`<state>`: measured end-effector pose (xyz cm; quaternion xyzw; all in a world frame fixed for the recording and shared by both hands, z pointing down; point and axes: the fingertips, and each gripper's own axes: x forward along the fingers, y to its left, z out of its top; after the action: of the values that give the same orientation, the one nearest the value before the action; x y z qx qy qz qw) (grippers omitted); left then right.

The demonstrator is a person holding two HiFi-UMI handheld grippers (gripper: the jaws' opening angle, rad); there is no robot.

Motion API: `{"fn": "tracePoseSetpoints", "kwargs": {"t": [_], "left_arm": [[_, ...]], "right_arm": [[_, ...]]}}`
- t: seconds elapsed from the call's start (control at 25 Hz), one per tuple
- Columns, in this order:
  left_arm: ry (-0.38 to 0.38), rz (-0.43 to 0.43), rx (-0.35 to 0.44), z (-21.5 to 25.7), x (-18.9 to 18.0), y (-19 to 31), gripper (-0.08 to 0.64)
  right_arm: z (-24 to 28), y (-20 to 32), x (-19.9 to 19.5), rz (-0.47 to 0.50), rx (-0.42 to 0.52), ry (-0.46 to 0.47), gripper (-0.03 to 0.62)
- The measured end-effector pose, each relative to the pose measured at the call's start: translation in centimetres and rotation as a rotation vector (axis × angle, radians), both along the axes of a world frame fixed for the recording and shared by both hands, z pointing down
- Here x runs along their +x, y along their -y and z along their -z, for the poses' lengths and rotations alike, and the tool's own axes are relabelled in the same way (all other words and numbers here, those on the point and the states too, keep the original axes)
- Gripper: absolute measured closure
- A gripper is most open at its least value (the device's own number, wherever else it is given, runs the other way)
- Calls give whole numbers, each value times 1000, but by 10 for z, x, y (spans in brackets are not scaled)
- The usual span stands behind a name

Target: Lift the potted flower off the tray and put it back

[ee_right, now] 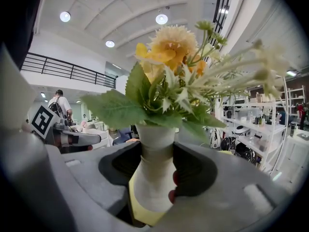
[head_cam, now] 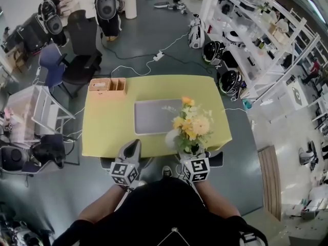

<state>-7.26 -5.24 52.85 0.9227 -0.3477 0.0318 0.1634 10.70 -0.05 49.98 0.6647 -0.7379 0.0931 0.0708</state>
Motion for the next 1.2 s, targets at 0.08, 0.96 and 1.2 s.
{"fn": "tracePoseSetpoints", "kwargs": {"t": [0.08,0.96,1.2], "left_arm": [[1,5,-5,-2,-2,1,552],[53,200,-69,-26,-41,21,552],[82,272,-98,-35,-57,33,552]], "right_arm": [[-1,2,-1,0,-1,2,383],[-40,93,27,75,-28,-21,383],[-62,143,36,101,-30,-48,383]]}}
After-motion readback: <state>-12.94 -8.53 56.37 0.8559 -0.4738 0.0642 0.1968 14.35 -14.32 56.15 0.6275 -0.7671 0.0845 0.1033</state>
